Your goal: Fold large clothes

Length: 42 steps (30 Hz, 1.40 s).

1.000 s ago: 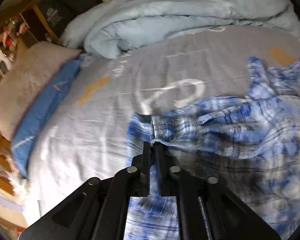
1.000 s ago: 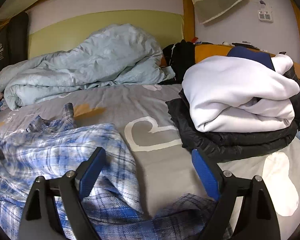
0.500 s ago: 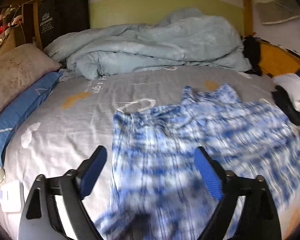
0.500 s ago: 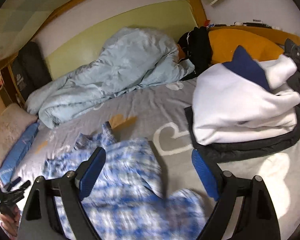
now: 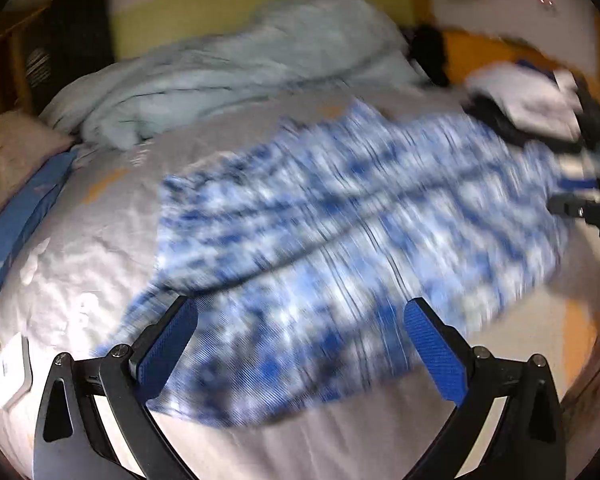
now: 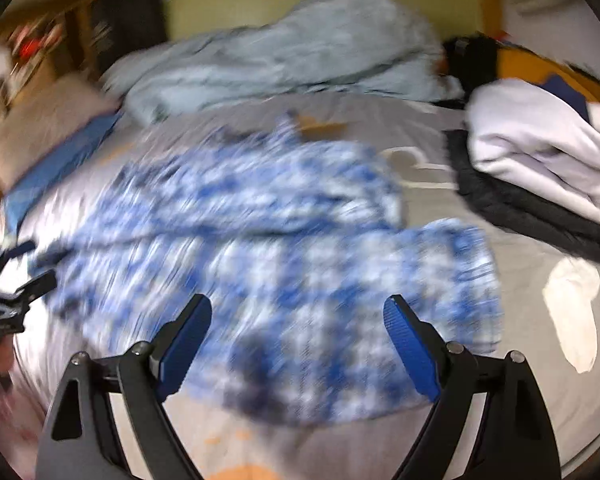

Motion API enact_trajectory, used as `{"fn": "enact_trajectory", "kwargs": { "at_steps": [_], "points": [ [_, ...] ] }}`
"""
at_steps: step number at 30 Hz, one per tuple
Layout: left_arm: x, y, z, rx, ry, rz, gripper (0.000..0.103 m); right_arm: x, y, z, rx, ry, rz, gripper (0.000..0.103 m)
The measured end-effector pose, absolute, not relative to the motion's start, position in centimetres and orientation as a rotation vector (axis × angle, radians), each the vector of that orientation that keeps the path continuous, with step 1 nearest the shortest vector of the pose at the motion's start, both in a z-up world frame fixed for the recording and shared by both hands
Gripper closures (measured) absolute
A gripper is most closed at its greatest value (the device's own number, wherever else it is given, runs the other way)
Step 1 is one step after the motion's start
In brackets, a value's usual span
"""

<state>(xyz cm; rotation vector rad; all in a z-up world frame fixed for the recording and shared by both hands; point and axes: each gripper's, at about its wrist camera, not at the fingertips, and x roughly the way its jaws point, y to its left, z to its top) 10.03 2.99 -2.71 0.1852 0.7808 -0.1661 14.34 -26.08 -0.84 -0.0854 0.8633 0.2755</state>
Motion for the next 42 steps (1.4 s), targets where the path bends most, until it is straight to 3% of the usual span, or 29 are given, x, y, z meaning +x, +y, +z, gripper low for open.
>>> {"fn": "enact_trajectory", "kwargs": {
  "at_steps": [14, 21, 22, 24, 25, 26, 27, 28, 29, 31, 42],
  "points": [
    [8.8, -0.8, -7.2, 0.353, 0.830, -0.150, 0.000, 9.6, -18.7, -6.8, -0.556, 0.761, 0.292, 0.016],
    [10.3, 5.7, -7.2, 0.088, 0.845, 0.197, 0.003, 11.7, -22.8, -6.4, -0.463, 0.769, 0.075, 0.011],
    [10.2, 6.3, -7.1, 0.083, 0.828, 0.229, 0.010, 11.9, -23.9, -6.1, -0.427, 0.784, 0.051, 0.011],
    [10.2, 7.5, -7.1, 0.057, 0.805, 0.260, 0.037, 12.4, -25.6, -5.9, -0.416, 0.782, -0.029, 0.011],
    [10.2, 7.9, -7.3, 0.046, 0.806, 0.261, 0.058, 12.8, -26.7, -5.8, -0.414, 0.773, -0.088, 0.012],
    [10.3, 8.2, -7.5, 0.043, 0.808, 0.262, 0.069, 13.1, -27.5, -5.8, -0.405, 0.771, -0.123, 0.022],
    [10.3, 8.2, -7.6, 0.048, 0.805, 0.256, 0.072, 13.6, -28.9, -5.6, -0.372, 0.772, -0.170, 0.030],
    [10.2, 8.1, -7.7, 0.060, 0.798, 0.253, 0.078, 13.8, -29.7, -5.4, -0.338, 0.775, -0.185, 0.053],
    [10.2, 7.9, -7.7, 0.084, 0.786, 0.256, 0.085, 14.0, -30.8, -5.2, -0.289, 0.781, -0.182, 0.069],
    [10.2, 7.6, -7.5, 0.120, 0.763, 0.269, 0.092, 14.1, -31.9, -4.7, -0.197, 0.782, -0.115, 0.088],
    [2.0, 9.1, 1.0, 0.000, 0.492, 0.280, 0.096, 7.1, -32.5, 3.7, -0.080, 0.487, -0.114, 0.093]
  ]
}}
